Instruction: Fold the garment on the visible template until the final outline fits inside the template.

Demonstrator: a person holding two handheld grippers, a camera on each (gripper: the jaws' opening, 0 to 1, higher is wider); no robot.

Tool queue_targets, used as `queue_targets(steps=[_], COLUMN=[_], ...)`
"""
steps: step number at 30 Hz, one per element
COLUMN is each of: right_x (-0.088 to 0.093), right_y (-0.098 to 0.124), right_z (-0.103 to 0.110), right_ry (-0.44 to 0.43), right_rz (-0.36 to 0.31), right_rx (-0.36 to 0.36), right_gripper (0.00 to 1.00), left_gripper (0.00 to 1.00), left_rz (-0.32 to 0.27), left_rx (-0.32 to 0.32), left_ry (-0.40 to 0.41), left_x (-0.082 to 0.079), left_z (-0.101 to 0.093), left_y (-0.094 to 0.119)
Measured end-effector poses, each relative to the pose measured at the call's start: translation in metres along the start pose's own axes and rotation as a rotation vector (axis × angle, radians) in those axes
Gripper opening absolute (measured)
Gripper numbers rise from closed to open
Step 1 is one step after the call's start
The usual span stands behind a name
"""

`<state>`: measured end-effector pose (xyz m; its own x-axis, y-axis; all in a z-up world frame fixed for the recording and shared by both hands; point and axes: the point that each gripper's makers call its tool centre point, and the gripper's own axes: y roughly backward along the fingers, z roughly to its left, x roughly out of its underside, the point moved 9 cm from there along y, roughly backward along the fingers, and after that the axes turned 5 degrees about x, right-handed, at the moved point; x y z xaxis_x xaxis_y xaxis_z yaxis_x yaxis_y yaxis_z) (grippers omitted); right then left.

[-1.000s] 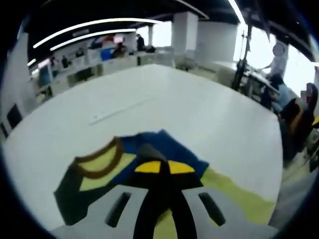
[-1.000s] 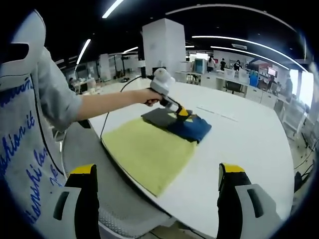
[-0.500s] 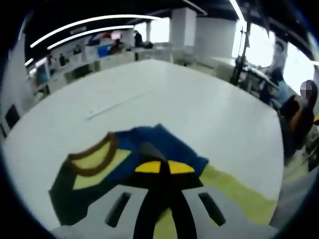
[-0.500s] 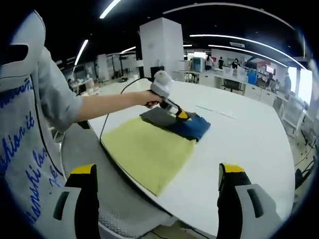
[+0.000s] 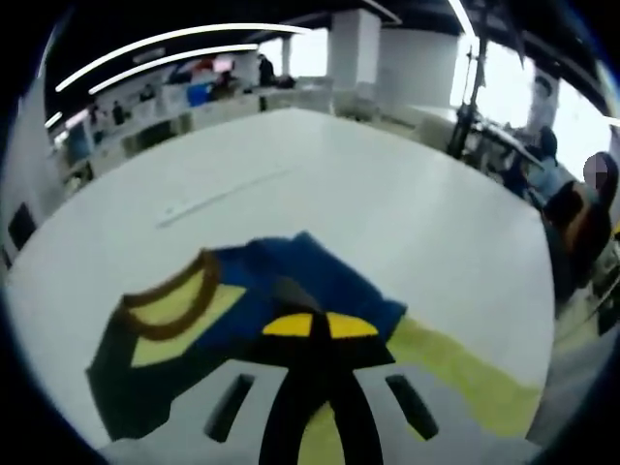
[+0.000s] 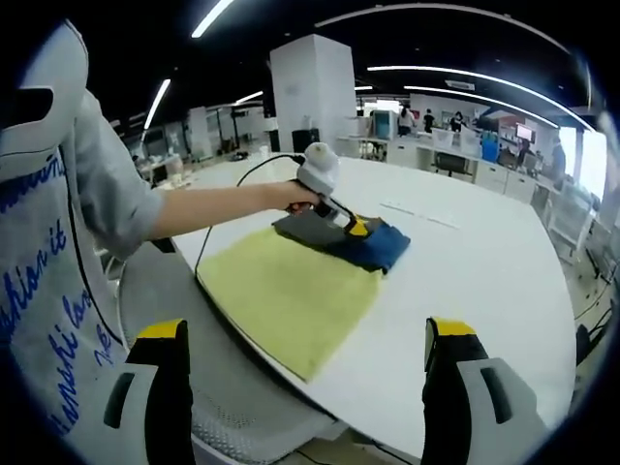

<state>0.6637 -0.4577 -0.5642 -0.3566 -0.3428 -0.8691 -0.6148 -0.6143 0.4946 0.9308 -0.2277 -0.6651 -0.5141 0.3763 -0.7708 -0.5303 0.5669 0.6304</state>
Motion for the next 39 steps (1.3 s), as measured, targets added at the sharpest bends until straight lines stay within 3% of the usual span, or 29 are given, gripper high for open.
queue_targets(steps=[20, 39], right_x=[0.004, 0.009], right_y=[-0.002, 0.0], right_z=[-0.005, -0.008], right_ry=[-0.014, -0.033], right_rz=[0.019, 0.011], right_rx=[0.003, 0.012], right_gripper=[1.0, 1.0], left_gripper=[0.0, 0.04], left_rz=[0.044, 0.034], left_rx=[0.018, 0.028], left_ry=[0.004, 0.002], left_x=[0.005, -0.001], left_z=[0.0, -0.007], left_y=[-0.018, -0.024])
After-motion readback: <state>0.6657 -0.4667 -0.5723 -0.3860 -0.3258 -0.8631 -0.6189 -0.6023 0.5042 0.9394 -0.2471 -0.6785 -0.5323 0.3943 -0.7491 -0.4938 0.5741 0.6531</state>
